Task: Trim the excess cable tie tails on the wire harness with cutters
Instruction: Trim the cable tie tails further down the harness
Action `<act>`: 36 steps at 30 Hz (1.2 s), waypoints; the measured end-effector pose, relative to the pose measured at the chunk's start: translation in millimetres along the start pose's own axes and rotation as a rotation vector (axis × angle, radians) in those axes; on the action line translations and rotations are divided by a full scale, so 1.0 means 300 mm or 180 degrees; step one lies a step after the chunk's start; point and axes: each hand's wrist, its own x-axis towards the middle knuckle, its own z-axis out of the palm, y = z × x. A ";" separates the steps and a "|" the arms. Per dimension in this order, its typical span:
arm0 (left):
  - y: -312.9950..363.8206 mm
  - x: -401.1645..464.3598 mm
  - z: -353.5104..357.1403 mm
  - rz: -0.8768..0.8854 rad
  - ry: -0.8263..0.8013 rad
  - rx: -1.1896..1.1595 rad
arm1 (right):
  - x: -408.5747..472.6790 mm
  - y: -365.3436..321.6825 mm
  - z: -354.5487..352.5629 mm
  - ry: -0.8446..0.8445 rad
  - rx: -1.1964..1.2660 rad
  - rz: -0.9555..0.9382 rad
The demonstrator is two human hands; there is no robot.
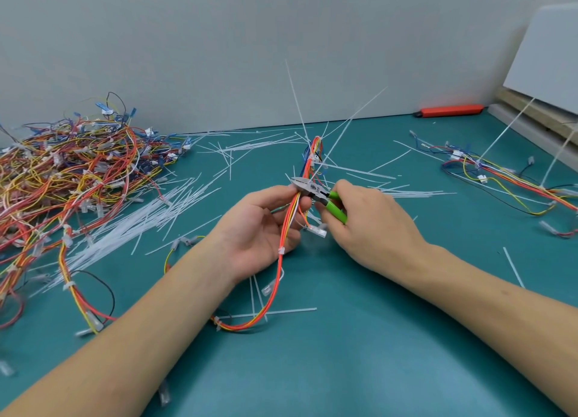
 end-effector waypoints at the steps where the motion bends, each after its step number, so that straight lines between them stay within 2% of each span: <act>1: 0.000 -0.001 0.000 0.0009 0.0006 0.0025 | 0.000 -0.001 0.000 0.0001 -0.0008 0.0007; 13: -0.002 -0.001 -0.001 -0.0019 -0.0026 -0.0059 | 0.002 0.001 0.004 -0.0070 -0.0034 0.0073; 28: -0.005 0.001 0.005 0.0118 -0.0048 0.0087 | 0.000 0.018 0.015 0.0105 0.0309 0.0179; 36: -0.010 0.003 0.006 0.0250 -0.0029 0.0161 | 0.008 0.018 0.012 0.0274 0.0289 0.0033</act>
